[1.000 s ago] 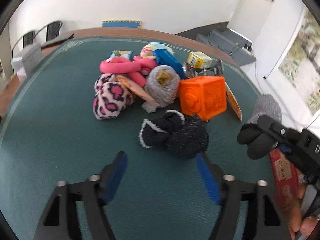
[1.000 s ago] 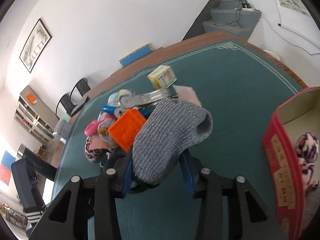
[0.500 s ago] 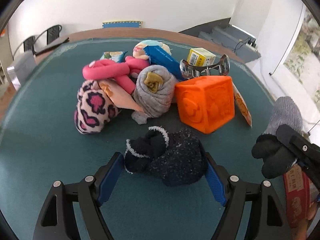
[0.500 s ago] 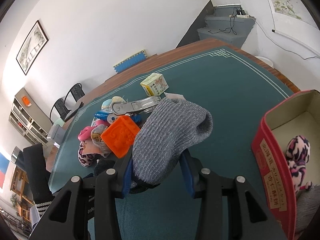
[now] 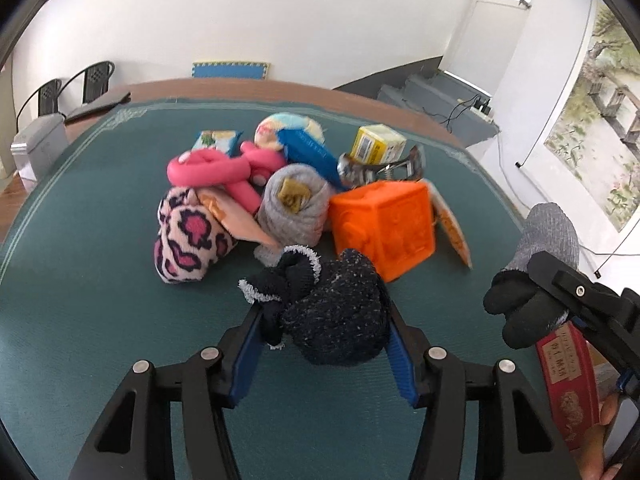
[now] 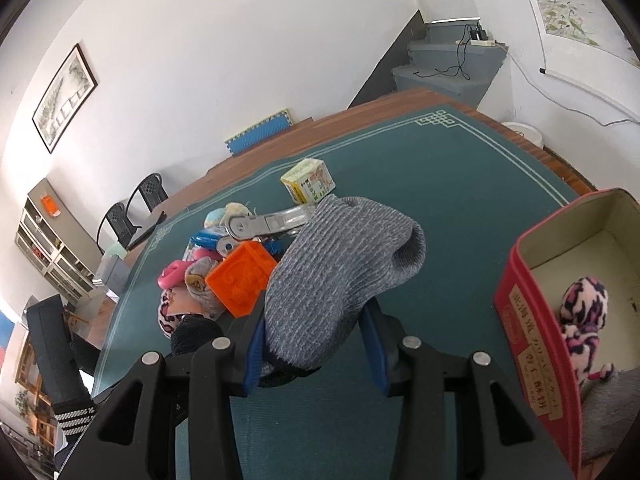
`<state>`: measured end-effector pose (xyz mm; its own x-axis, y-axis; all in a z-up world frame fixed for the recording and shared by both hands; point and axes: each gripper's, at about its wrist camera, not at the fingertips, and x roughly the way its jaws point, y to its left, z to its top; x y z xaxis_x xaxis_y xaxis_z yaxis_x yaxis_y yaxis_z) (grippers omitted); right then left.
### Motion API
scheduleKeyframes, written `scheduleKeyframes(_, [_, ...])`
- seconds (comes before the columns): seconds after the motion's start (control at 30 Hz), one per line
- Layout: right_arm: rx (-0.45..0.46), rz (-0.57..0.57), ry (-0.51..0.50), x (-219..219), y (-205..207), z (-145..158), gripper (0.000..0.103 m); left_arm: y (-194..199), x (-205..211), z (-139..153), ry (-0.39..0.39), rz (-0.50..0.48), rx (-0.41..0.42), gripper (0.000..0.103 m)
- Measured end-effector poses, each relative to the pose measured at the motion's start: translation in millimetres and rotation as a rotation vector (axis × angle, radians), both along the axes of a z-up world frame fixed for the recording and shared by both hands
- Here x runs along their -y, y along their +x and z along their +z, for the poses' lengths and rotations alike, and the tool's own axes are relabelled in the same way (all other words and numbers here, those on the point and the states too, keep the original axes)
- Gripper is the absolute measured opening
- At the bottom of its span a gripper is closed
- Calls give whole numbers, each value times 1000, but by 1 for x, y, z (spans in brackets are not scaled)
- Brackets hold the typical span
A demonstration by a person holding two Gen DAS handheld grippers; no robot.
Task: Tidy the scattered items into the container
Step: 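Carry both socks to the red tin and release them inside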
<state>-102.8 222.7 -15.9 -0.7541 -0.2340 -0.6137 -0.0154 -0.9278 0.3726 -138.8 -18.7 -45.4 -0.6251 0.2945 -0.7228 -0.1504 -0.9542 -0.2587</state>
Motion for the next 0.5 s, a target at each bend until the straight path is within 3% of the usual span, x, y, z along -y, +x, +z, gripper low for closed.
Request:
scheduleKeyframes(0.27, [-77,-93,-2,-27,23,30,47,4,-2,4,5,-10,-4,58])
scheduleKeyframes(0.5, [-125,-335,-44,-102,59,51,48,9,-11,7,-2,-36,-15,58])
